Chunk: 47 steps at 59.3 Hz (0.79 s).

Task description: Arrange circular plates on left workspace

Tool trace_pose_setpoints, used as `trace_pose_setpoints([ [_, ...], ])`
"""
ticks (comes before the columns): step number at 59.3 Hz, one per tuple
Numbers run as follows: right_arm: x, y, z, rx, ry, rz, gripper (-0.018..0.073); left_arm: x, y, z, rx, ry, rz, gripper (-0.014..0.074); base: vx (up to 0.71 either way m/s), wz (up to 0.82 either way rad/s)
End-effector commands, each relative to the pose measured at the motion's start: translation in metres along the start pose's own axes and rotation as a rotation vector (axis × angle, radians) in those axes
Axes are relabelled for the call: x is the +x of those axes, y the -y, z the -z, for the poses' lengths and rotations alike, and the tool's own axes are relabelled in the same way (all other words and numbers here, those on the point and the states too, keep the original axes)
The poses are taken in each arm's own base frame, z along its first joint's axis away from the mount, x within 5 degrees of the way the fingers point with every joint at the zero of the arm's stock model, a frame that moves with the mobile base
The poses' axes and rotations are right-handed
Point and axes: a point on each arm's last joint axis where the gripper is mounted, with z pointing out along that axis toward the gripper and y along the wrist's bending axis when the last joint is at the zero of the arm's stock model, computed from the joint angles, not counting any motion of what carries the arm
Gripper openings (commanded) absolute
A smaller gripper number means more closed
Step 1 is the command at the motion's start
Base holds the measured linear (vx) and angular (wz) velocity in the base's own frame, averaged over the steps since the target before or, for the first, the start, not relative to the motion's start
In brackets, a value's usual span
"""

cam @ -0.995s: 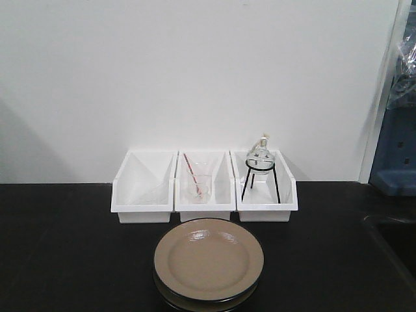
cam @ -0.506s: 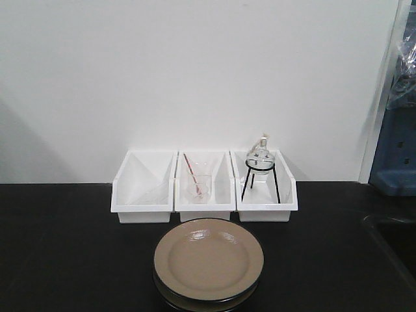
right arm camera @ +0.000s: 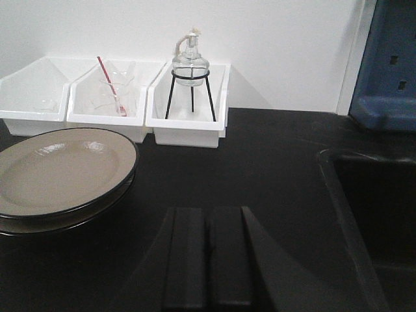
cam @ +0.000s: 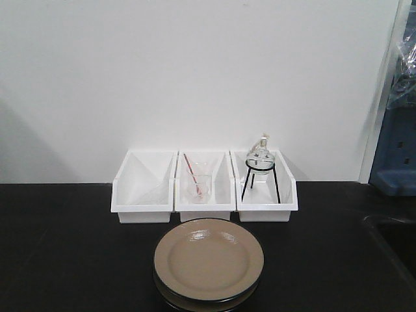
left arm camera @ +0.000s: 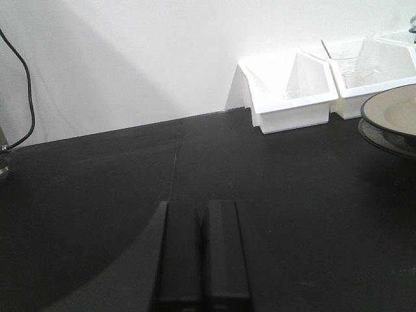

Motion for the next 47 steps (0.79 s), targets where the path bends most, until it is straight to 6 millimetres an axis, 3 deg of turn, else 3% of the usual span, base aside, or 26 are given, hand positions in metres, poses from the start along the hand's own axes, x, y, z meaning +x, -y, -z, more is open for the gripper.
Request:
trace_pose_setpoints([
  [1,0.001,0.0,0.004,0.002,0.186,0.054,0.0,-0.004,-0.001,0.001,-0.015,0.08,0.014,0.0002,0.0,0.0],
  [8,0.044,0.007,0.011,0.085,0.263,-0.074,0.0,-0.004,-0.001,0.001,-0.015,0.08,0.014,0.0002,0.0,0.0],
  [14,0.069,0.011,0.017,0.149,0.296,-0.109,0.0,-0.004,-0.001,0.001,-0.015,0.08,0.014,0.0002,0.0,0.0],
  [26,0.069,0.008,0.034,0.181,0.383,0.066,0.0,-0.004,-0.001,0.001,-0.014,0.079,0.014,0.0002,0.0,0.0],
  [47,0.067,0.008,0.034,0.178,0.392,0.06,0.0,-0.004,-0.001,0.001,-0.014,0.077,0.014,0.0002,0.0,0.0],
])
